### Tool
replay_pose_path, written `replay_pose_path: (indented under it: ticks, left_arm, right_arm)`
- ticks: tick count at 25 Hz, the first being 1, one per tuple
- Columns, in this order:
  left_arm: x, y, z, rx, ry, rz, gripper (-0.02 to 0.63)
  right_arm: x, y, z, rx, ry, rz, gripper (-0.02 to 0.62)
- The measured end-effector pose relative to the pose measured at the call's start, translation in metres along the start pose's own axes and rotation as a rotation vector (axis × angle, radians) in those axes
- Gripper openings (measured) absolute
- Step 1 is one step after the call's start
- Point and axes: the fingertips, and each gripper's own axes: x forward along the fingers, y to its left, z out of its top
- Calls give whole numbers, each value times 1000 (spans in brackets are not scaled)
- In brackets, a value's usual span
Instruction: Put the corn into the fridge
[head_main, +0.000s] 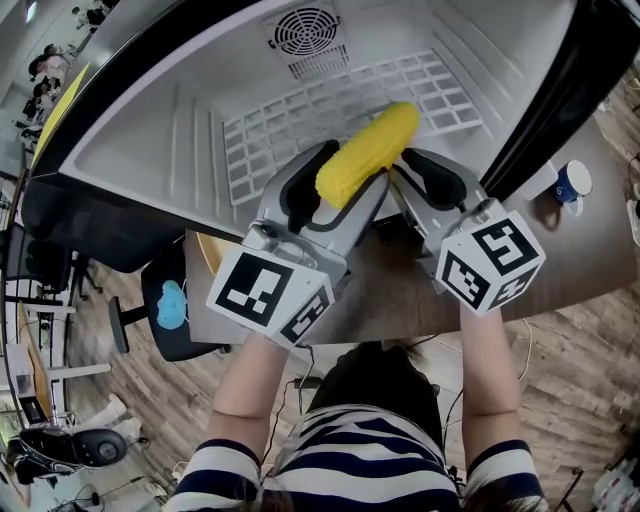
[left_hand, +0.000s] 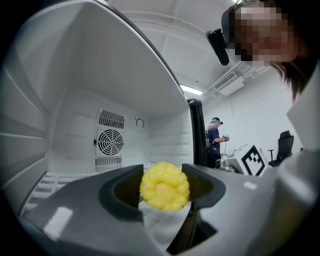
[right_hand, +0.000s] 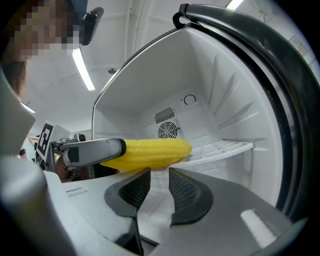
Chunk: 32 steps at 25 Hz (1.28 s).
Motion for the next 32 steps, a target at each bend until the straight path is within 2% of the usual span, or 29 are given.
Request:
replay_pose_path:
  ticks: [4,9,14,17,20,24,32]
  left_arm:
    - [3,6,-7,8,71,3,0]
    - [4,12,-7,88,123,40,0]
    - [9,16,-7,101,172,31,0]
    - [12,17,-11,126,244,25,0]
    - [13,21,-16,112,318,29,0]
    - [14,24,-16,89,367,34,0]
    - [17,25,-19,207,443,57,0]
  right_arm:
    - [2,-2,0,20,-7,-15,110]
    - [0,3,6,45,-31,-4,109]
    - [-3,3,-3,47,-13,-9,109]
    - [-5,3,-9,54,-1,-10,109]
    - [-7,3,-13,60,1,-10,109]
    - [-8,5,-18,70,14,-7,109]
    - [-9,7,-24,77,23,-4,109]
